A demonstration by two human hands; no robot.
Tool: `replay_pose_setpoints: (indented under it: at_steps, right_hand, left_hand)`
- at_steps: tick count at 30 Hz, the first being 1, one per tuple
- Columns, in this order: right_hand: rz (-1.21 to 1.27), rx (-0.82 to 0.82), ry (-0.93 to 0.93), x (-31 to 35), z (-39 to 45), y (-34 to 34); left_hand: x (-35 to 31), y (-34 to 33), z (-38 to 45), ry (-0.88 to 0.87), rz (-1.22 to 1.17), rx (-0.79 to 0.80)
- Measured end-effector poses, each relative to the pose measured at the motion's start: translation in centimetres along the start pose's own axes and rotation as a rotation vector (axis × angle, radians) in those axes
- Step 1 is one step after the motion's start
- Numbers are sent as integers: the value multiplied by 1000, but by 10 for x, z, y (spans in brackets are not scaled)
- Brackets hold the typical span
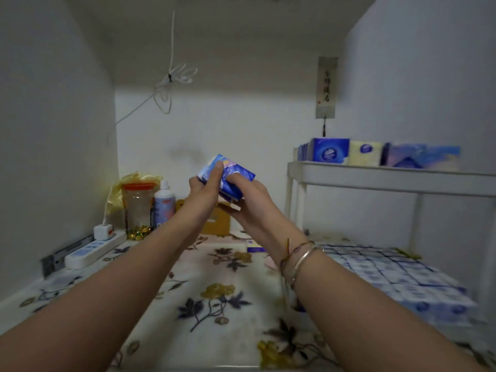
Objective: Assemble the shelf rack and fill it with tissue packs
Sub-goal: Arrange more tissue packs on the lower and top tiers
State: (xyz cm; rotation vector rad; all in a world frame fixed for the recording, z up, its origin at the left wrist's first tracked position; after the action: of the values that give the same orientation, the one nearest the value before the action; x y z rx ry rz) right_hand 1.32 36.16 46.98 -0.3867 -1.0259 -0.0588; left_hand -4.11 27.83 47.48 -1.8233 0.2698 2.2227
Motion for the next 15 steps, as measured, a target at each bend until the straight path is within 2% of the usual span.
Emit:
replay_pose_setpoints:
  at_steps: [3,7,13,15]
  right_hand:
    - [-58,38,101,60,-15,3]
    - [-157,1,217,139,-28,23]
    - [-376,-161,349,225,-49,100]
    - [-414,-218,371,244,-54,130]
  left_hand:
    - [-37,-15,-21,-47,1,0]
    - [-94,-53,-58,-183,1,65]
    - [-137,-123,-85,-334,232,143]
    - [-147,-143,-96,-431,308,127]
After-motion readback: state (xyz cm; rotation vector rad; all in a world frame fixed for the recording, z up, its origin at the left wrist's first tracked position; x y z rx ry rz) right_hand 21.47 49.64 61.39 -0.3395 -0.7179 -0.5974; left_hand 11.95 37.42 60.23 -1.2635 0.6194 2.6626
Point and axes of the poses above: each hand's wrist, its own z-axis towards the middle knuckle, its own y-axis out of the back of the hand, x = y × z, the point moved 7 cm from there along z, towards the middle knuckle, and after that the axes turned 9 degrees about y, right-handed, at the moved point
